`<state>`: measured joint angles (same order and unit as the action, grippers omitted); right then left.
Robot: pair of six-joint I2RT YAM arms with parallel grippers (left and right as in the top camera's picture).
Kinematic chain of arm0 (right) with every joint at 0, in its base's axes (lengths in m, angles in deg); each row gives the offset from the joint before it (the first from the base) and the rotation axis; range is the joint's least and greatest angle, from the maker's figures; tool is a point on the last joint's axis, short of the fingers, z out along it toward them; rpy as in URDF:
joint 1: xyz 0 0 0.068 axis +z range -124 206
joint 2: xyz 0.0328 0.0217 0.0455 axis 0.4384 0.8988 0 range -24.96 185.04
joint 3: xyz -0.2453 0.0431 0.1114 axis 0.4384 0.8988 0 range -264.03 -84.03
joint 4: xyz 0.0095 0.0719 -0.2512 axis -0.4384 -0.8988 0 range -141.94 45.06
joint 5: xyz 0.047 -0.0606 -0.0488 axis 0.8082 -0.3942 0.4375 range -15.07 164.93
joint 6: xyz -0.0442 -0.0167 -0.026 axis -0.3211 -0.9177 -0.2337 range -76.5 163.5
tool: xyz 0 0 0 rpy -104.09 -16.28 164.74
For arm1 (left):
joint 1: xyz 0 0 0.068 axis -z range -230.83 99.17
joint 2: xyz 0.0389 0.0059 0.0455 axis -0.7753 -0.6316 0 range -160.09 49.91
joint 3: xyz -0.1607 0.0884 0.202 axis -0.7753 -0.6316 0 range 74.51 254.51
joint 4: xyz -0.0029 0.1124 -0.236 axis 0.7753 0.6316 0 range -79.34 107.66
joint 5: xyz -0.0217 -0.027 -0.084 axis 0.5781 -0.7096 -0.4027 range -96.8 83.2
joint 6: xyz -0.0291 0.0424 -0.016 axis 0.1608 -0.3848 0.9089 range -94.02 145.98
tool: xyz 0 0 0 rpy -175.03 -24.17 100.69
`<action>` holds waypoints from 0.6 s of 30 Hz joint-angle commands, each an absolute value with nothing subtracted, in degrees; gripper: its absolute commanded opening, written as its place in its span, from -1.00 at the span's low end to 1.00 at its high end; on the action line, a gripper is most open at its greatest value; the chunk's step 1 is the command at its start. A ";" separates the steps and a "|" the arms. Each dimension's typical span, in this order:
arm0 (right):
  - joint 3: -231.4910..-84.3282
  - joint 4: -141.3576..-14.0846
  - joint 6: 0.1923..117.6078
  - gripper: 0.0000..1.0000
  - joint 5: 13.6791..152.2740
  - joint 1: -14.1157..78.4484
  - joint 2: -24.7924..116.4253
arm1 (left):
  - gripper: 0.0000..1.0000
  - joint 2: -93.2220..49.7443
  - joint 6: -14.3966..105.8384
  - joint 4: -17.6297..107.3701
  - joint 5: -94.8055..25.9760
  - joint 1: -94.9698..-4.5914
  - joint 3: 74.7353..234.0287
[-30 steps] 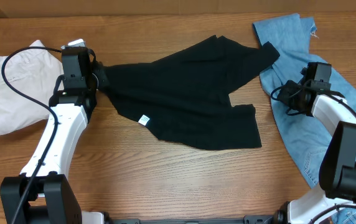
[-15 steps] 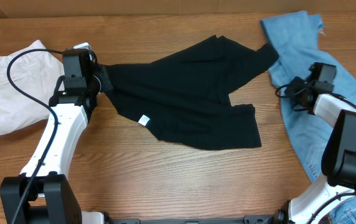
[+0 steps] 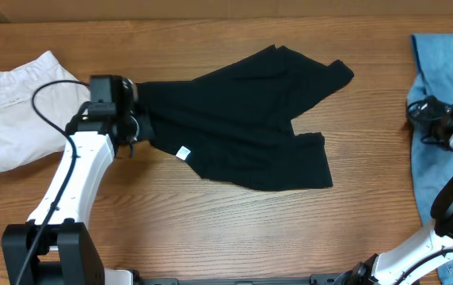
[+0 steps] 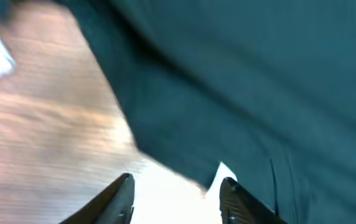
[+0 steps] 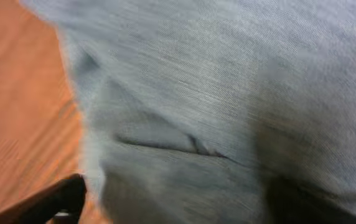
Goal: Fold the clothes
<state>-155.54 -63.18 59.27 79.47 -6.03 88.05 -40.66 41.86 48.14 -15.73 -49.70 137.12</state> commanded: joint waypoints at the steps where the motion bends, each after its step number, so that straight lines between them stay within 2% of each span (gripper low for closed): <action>1: -161.48 -65.36 58.00 1.00 84.15 -2.99 83.14 | 0.04 -40.44 41.19 50.98 -18.94 -45.66 137.97; 5: -165.24 -71.35 58.05 1.00 84.34 1.45 77.30 | 0.30 -40.44 41.84 53.34 -18.90 -39.10 137.97; 11: -166.03 -81.05 58.07 1.00 84.71 8.05 69.83 | 0.33 -40.79 49.58 54.37 -18.79 -30.43 137.31; 18: -166.03 -90.39 57.98 1.00 84.67 12.51 67.73 | 0.48 -44.44 63.41 54.13 -19.92 -27.19 134.69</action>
